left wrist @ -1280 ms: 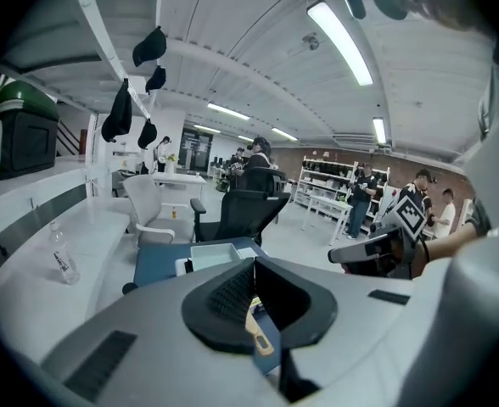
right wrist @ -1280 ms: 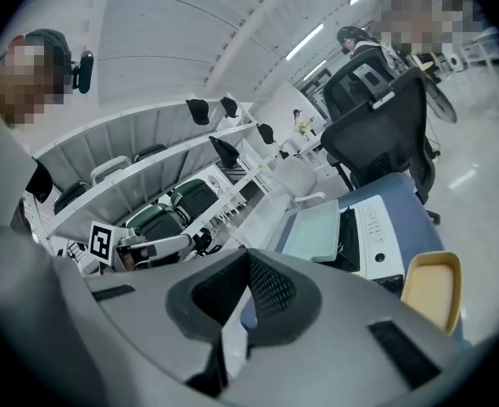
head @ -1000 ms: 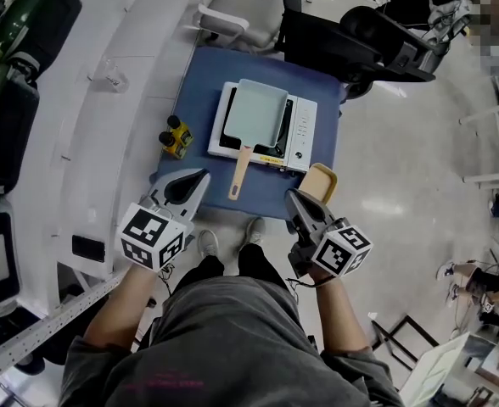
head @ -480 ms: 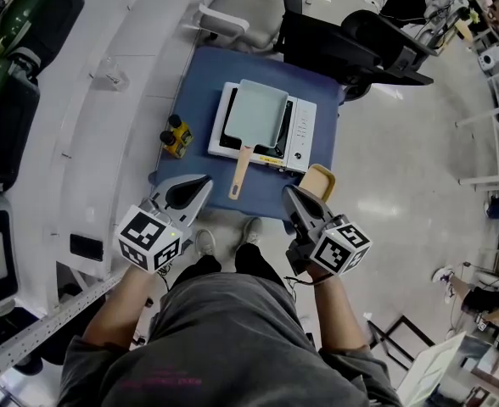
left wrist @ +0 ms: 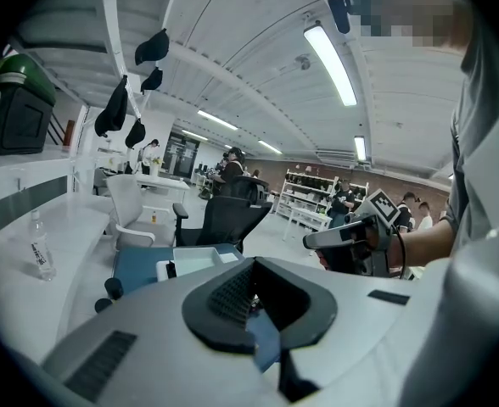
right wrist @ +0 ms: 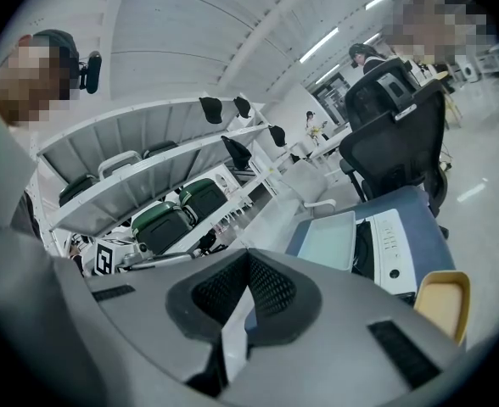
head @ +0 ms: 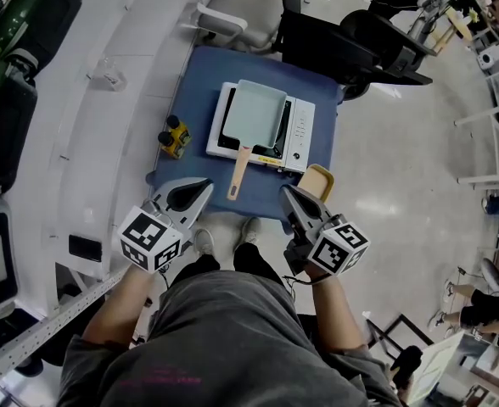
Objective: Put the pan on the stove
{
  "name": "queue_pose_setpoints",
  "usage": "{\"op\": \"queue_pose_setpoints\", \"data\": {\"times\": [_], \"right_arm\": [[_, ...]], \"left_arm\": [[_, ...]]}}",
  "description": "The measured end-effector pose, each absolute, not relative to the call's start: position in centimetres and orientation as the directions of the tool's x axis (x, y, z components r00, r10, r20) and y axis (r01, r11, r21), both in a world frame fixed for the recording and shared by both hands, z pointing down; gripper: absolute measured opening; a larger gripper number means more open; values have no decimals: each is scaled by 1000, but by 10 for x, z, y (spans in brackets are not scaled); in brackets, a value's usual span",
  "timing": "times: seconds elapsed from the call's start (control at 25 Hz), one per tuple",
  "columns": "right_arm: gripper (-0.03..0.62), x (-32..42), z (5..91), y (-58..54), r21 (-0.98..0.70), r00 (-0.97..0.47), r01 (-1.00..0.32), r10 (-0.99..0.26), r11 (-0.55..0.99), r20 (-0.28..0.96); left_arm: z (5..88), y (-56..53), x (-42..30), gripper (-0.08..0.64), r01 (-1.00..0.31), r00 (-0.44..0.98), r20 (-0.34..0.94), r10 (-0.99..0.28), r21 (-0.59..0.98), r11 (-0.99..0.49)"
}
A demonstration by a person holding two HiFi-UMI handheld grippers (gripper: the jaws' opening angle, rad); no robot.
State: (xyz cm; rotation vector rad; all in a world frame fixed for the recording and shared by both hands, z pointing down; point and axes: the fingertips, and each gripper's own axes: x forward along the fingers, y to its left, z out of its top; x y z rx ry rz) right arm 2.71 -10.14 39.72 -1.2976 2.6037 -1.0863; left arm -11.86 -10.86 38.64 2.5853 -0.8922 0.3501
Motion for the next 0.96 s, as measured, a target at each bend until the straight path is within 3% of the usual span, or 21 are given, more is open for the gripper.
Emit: {"op": "queue_pose_setpoints", "data": {"times": [0.96], "right_arm": [[2,37,400,-115,-609,-649,-686,-713,398,266]], "left_arm": [[393,-123,-98,2,-610,781,368,-505,279,-742]]}}
